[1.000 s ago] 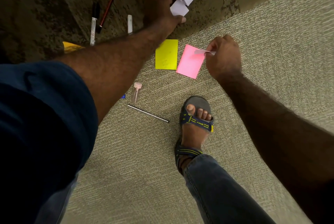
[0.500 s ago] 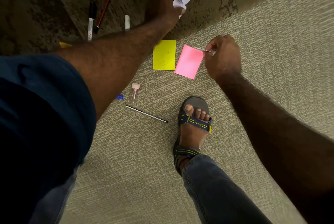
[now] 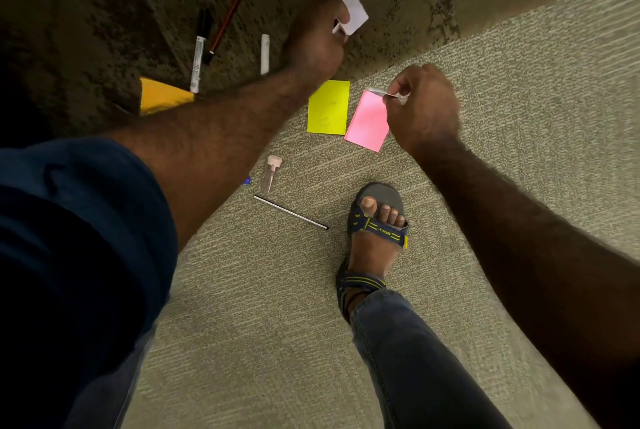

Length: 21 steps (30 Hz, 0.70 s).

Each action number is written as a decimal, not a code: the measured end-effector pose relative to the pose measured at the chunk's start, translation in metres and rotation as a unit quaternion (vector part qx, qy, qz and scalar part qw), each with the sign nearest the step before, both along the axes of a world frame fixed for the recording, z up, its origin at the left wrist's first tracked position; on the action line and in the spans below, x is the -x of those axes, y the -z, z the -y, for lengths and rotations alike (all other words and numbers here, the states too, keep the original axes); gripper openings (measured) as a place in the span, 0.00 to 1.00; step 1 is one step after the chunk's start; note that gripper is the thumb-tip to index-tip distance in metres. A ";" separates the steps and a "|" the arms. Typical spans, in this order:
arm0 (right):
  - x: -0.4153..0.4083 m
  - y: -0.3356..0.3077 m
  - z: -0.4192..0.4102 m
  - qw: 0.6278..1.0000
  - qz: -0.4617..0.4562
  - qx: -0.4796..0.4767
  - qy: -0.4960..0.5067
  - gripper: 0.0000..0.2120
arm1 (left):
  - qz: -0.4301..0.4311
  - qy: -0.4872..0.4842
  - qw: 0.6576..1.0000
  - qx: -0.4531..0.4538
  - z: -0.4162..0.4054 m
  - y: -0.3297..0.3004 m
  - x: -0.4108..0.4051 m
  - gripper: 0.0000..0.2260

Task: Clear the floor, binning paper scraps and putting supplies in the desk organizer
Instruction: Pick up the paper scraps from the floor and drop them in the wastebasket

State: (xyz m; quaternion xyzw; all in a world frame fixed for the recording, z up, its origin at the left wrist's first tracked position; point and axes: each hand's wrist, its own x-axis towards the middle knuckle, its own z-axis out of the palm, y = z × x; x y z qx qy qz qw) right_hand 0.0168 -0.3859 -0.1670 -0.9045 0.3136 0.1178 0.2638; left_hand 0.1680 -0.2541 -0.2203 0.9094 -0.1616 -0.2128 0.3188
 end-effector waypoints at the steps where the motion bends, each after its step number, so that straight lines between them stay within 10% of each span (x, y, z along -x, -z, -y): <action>1: -0.003 -0.004 -0.004 1.000 0.005 0.001 -0.002 0.04 | 0.005 -0.002 1.000 0.009 -0.007 -0.005 0.003 0.09; 21: -0.118 -0.127 -0.255 0.975 0.188 -0.078 -0.094 0.09 | 0.164 -0.150 0.974 0.050 -0.317 -0.201 -0.014 0.08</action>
